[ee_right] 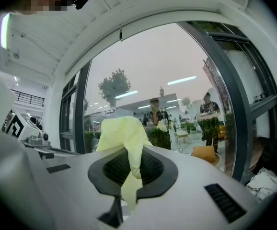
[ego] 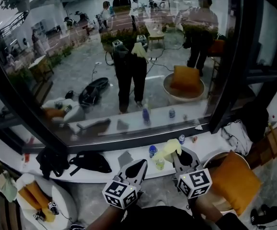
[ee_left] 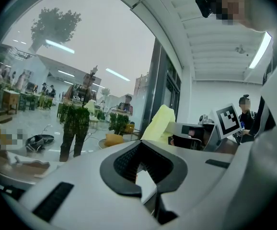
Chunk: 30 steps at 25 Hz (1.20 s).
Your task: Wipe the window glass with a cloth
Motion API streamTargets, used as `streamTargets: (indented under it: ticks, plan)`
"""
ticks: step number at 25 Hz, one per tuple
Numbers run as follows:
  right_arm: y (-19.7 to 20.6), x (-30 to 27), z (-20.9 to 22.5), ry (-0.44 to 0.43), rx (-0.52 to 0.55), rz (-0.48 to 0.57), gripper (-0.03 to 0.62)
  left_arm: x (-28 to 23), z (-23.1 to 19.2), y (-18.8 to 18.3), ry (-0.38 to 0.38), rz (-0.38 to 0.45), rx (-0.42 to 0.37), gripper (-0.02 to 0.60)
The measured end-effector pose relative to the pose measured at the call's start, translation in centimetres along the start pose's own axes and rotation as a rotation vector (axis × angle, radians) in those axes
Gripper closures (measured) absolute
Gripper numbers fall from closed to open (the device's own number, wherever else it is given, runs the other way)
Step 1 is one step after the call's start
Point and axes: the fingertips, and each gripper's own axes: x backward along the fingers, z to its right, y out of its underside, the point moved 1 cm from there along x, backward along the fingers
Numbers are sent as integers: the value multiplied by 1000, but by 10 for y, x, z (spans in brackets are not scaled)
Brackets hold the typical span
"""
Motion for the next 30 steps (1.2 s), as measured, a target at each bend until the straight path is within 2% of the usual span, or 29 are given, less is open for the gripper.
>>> streamTargets:
  ticks: [11,30]
  plan:
    - [3,-4,-16,-35,24,-20,557,13,-4,2,-20,8,5,583]
    - [4,-10,-5,-43,17,-21,557,2,-2,1,-25,3,0,583]
